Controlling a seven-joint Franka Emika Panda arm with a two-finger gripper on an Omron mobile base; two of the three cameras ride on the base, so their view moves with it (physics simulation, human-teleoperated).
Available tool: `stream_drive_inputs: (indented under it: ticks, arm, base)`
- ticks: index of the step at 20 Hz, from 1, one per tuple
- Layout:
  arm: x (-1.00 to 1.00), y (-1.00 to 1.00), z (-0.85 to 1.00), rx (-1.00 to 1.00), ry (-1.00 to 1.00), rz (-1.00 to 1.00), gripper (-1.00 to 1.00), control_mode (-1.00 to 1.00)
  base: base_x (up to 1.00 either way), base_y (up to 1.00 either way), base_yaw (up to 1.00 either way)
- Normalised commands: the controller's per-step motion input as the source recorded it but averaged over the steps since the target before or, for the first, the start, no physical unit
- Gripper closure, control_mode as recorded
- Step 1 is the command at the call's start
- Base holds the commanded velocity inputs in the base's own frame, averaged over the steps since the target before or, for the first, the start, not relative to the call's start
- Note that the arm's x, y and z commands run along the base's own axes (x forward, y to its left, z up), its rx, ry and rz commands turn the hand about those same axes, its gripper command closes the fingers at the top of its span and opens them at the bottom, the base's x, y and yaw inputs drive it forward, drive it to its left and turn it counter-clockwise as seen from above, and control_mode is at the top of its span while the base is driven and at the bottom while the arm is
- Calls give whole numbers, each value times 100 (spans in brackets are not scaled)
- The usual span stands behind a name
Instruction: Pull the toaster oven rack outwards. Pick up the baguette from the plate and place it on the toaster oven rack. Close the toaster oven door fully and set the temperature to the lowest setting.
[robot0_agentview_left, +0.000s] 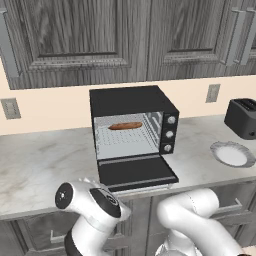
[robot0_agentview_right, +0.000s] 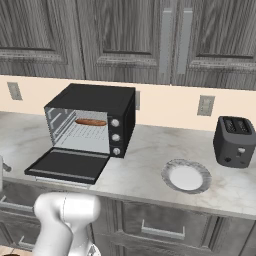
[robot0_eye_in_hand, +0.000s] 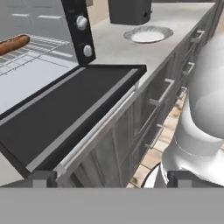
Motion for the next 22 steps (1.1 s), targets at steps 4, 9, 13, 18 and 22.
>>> stream_drive_inputs:
  ticks: [4, 9, 13, 18, 22]
  arm:
    - [22, 19, -19, -2, 8, 0, -100, -100]
    - [18, 12, -11, 0, 5, 0, -100, -100]
    - [10, 6, -22, -2, 3, 0, -100, -100]
    - [3, 1, -23, -3, 3, -1, -100, -100]
    - [6, 0, -12, 0, 2, -3, -100, -100]
  base:
    - [0, 0, 0]
    - [0, 0, 0]
    - [0, 0, 0]
    - [0, 0, 0]
    - [0, 0, 0]
